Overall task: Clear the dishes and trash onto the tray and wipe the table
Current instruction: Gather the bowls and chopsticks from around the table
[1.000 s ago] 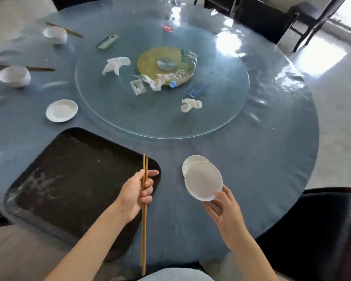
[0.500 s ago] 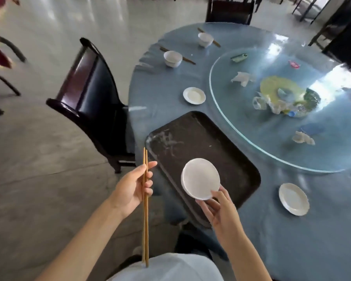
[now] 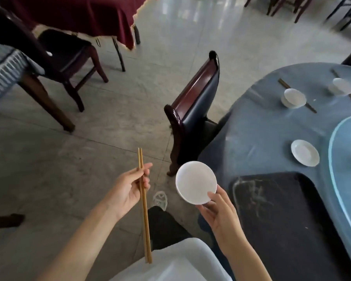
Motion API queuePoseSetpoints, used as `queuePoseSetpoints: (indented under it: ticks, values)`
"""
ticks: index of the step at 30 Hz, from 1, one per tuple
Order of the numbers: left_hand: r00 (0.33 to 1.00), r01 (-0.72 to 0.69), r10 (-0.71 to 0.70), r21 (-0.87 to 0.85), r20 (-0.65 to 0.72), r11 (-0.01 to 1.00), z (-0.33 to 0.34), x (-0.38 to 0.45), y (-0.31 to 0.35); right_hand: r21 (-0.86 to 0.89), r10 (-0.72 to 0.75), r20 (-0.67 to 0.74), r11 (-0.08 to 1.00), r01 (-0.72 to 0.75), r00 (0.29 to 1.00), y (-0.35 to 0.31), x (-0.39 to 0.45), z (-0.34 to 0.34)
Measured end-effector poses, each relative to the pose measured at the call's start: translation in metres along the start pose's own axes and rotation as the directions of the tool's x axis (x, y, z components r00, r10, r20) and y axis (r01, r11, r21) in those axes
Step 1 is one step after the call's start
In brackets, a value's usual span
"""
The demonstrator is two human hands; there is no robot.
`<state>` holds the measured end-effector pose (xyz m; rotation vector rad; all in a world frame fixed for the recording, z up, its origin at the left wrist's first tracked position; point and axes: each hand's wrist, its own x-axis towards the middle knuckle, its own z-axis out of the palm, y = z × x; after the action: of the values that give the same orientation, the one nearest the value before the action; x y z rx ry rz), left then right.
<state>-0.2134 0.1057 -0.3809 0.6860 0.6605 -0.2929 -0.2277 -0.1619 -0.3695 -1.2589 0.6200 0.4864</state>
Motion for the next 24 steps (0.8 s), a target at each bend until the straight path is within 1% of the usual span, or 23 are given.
queuePoseSetpoints:
  ticks: [3, 6, 10, 14, 17, 19, 21, 24]
  values:
    - [0.993, -0.058, 0.056, -0.009, -0.102, 0.998, -0.012, 0.023, 0.048, -0.060, 0.037, 0.101, 0.998, -0.031, 0.994, -0.025, 0.042, 0.057]
    - [0.979, -0.089, 0.088, 0.007, -0.186, 0.996, -0.021, 0.045, 0.094, -0.115, 0.086, 0.169, 0.991, -0.067, 0.982, -0.050, 0.082, 0.115]
    - [0.949, -0.144, 0.136, -0.008, -0.284, 0.989, -0.031, 0.073, 0.146, -0.155, 0.134, 0.283, 0.984, -0.093, 0.950, -0.083, 0.134, 0.186]
    - [0.927, -0.212, 0.179, -0.066, -0.330, 0.975, -0.036, 0.095, 0.189, -0.166, 0.156, 0.350, 0.981, -0.103, 0.924, -0.116, 0.173, 0.251]
    - [0.919, -0.205, 0.171, -0.062, -0.357, 0.977, -0.036, 0.123, 0.222, -0.180, 0.173, 0.347, 0.977, -0.115, 0.922, -0.133, 0.204, 0.288]
    - [0.925, -0.190, 0.156, -0.066, -0.347, 0.980, -0.036, 0.148, 0.248, -0.149, 0.184, 0.315, 0.979, -0.143, 0.931, -0.143, 0.227, 0.309]
    - [0.933, -0.161, 0.129, -0.071, -0.335, 0.984, -0.034, 0.181, 0.276, -0.112, 0.184, 0.262, 0.981, -0.160, 0.947, -0.152, 0.254, 0.327]
    - [0.946, -0.104, 0.091, -0.026, -0.310, 0.994, -0.031, 0.239, 0.319, -0.058, 0.180, 0.161, 0.983, -0.173, 0.970, -0.166, 0.295, 0.351]
